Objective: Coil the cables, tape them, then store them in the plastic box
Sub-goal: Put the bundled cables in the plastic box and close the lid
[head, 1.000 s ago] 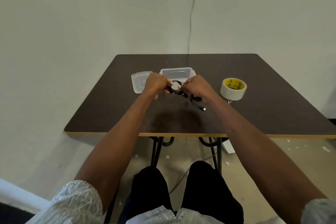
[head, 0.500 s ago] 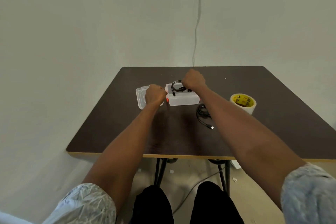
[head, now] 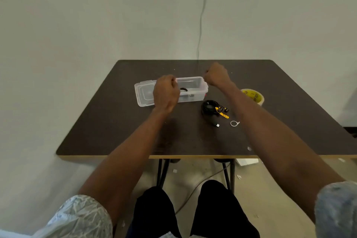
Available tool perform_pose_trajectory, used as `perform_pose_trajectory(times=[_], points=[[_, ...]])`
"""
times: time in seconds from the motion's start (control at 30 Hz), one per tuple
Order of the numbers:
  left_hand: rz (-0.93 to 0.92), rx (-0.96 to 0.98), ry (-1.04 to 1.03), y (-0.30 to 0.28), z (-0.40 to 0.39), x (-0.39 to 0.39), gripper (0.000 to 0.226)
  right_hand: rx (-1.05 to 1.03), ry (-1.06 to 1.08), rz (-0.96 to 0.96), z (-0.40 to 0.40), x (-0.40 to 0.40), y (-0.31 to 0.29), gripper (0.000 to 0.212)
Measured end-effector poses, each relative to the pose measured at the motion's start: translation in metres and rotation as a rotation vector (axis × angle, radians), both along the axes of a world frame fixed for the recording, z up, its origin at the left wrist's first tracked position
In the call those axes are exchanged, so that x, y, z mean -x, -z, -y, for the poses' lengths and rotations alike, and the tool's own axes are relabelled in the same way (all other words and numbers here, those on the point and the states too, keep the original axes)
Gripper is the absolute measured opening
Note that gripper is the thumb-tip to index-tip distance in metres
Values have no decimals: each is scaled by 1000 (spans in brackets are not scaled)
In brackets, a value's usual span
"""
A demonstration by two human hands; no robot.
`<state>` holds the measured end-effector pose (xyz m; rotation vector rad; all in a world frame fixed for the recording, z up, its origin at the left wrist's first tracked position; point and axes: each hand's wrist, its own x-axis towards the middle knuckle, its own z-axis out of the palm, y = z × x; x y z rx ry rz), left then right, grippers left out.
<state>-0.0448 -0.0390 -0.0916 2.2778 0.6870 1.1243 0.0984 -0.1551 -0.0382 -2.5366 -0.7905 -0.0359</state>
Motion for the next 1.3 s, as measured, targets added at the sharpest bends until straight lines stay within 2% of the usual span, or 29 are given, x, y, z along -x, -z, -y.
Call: perform_pose_trajectory(times=[0.1, 0.17, 0.23, 0.33, 0.47, 0.57, 0.6, 0.67, 0.77, 0.93, 1.03, 1.17, 1.3], points=[[-95, -263, 115, 1, 18, -13, 22, 307, -68, 5, 36, -4, 0, 24], [-183, -275, 107, 6, 27, -21, 23, 440, -175, -23, 51, 3, 9, 29], [-216, -236, 53, 11, 33, -23, 23, 466, -205, -72, 57, 9, 25, 28], [-235, -167, -31, 14, 36, -21, 25, 398, -156, -133, 58, 15, 44, 33], [-275, -94, -53, 9, 33, -16, 28, 261, -72, -141, 58, 17, 55, 14], [-238, -25, -77, 7, 27, -14, 23, 220, -44, -180, 63, 14, 51, 21], [-221, 5, -91, 6, 25, -14, 22, 220, -47, -185, 66, 15, 46, 22], [-189, 58, -117, 5, 21, -12, 22, 190, -50, -198, 72, 12, 29, 6], [-157, 138, -127, 2, 14, -8, 19, 102, -56, -233, 74, 7, -6, 24], [-157, 259, -97, 1, 6, -3, 13, -76, -78, -224, 44, -6, -51, 24], [-164, 308, -66, 2, 6, -1, 28, -105, -56, -109, 11, -11, -56, 21], [-176, 314, -58, 1, 6, 0, 31, -3, -92, -50, -22, -1, -40, 7], [-178, 330, -64, 2, 3, -1, 28, 32, -97, -33, -35, 9, -12, 26]])
